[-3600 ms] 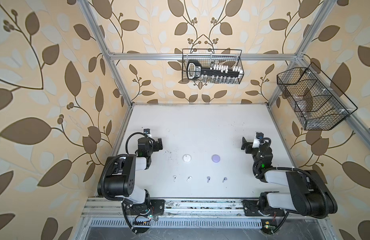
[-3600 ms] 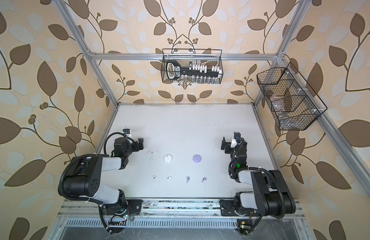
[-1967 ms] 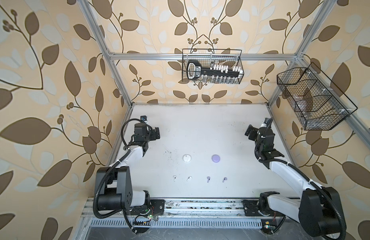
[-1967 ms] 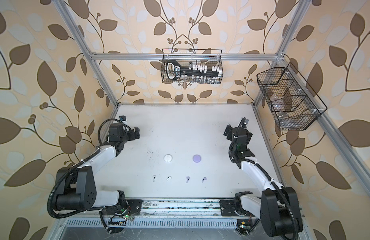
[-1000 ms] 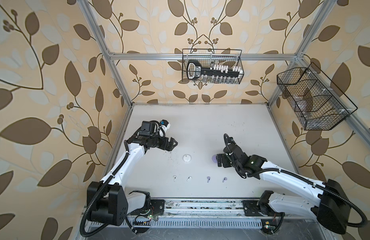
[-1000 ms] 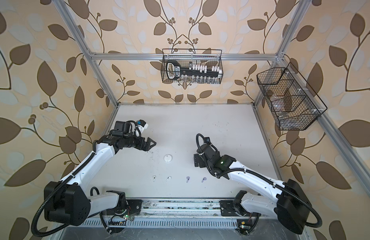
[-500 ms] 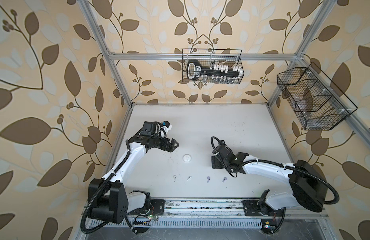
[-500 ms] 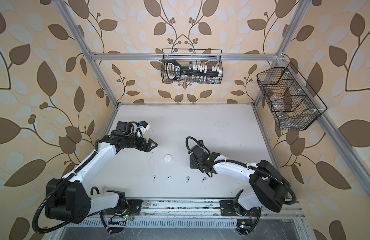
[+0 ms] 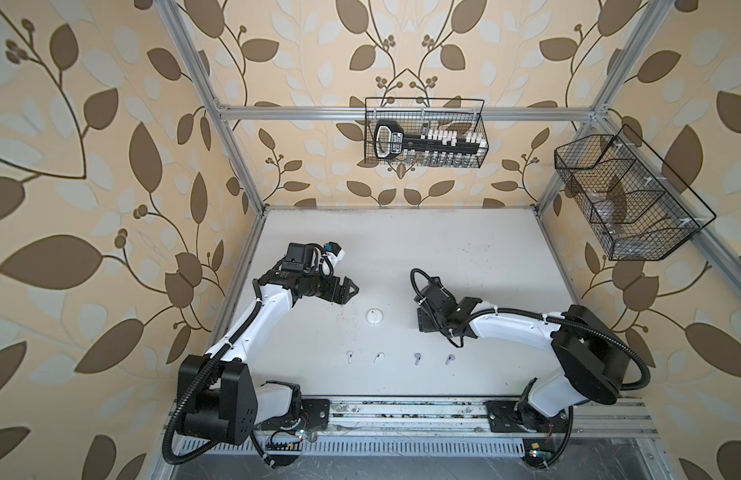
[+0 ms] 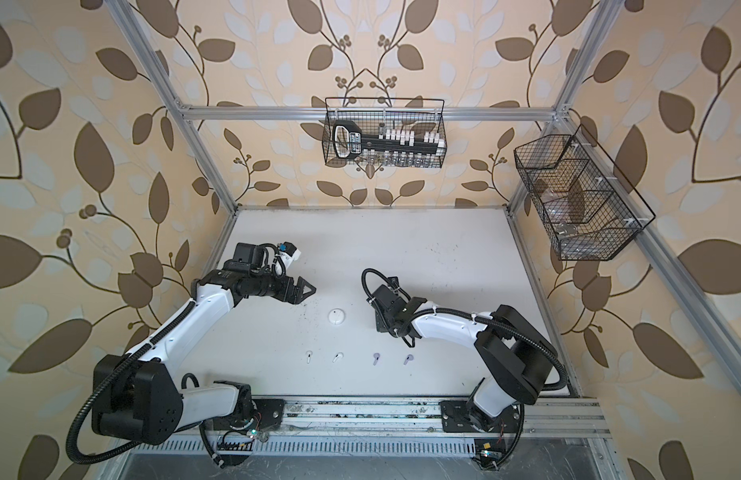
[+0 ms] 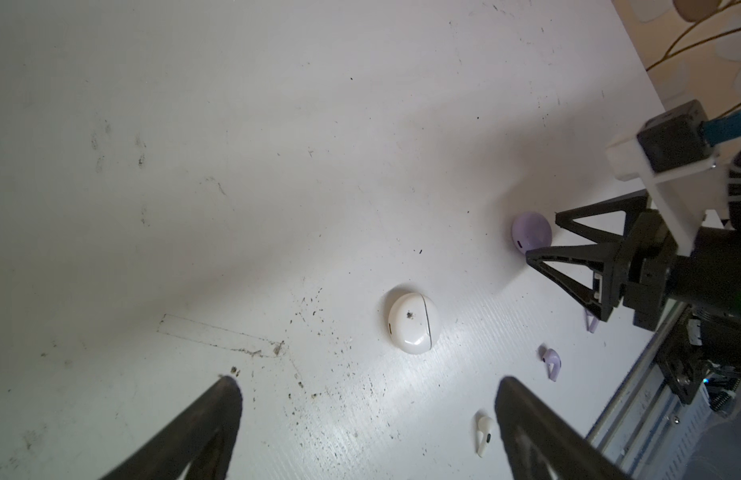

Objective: Insert the wireless bluetooth earbuds into the charging case
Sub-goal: 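Move the right gripper over the lavender case while the left gripper advances, then lower the right gripper and close it on the lavender case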

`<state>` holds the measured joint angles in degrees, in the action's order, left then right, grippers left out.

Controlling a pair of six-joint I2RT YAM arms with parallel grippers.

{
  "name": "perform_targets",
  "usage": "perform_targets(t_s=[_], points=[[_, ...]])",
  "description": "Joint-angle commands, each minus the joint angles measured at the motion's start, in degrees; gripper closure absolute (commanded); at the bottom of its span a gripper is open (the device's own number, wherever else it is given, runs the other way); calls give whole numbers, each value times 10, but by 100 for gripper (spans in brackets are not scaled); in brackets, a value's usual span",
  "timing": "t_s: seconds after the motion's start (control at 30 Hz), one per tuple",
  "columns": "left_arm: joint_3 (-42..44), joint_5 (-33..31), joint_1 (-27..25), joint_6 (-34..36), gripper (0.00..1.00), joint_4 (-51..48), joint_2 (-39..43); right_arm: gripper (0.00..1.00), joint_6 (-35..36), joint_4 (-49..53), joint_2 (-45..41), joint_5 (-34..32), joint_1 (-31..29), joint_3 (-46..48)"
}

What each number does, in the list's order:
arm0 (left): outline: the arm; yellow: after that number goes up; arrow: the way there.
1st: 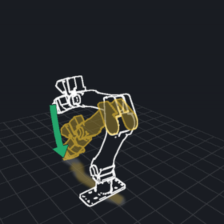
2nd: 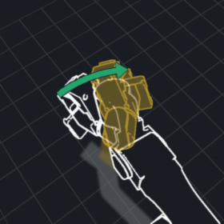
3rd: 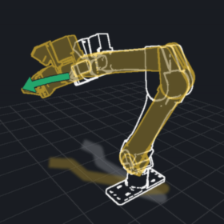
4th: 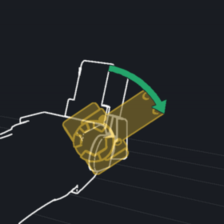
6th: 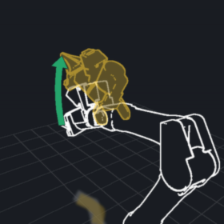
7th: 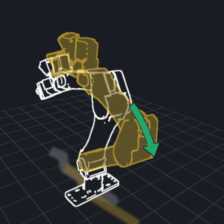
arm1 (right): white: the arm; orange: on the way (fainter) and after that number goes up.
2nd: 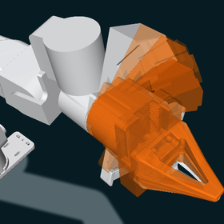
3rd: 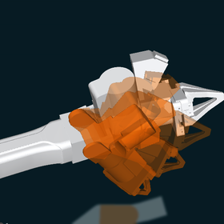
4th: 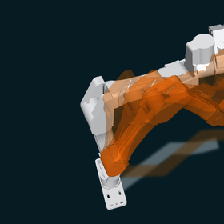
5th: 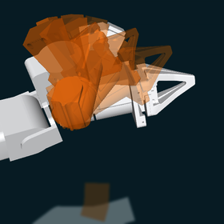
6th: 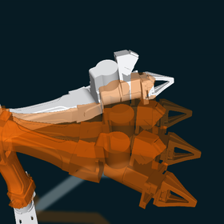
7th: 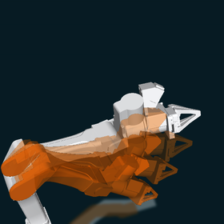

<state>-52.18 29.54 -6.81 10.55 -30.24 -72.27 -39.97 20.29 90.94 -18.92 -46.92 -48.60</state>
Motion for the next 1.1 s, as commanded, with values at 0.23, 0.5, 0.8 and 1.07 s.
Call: perform_targets(t_s=[0.23, 0.5, 0.8, 1.07], points=[[6, -4, -4, 0, 3, 11, 4, 29, -13, 11, 13, -33, -6, -11], [2, -2, -4, 0, 2, 6, -6, 34, -22, -16, 14, -26, -4, 8], [2, -2, -4, -3, 1, 6, -4, 38, -23, -31, 15, -21, 6, 24], [1, -3, -4, -3, 1, 5, -2, 38, -33, -33, 14, -28, 5, 31]])
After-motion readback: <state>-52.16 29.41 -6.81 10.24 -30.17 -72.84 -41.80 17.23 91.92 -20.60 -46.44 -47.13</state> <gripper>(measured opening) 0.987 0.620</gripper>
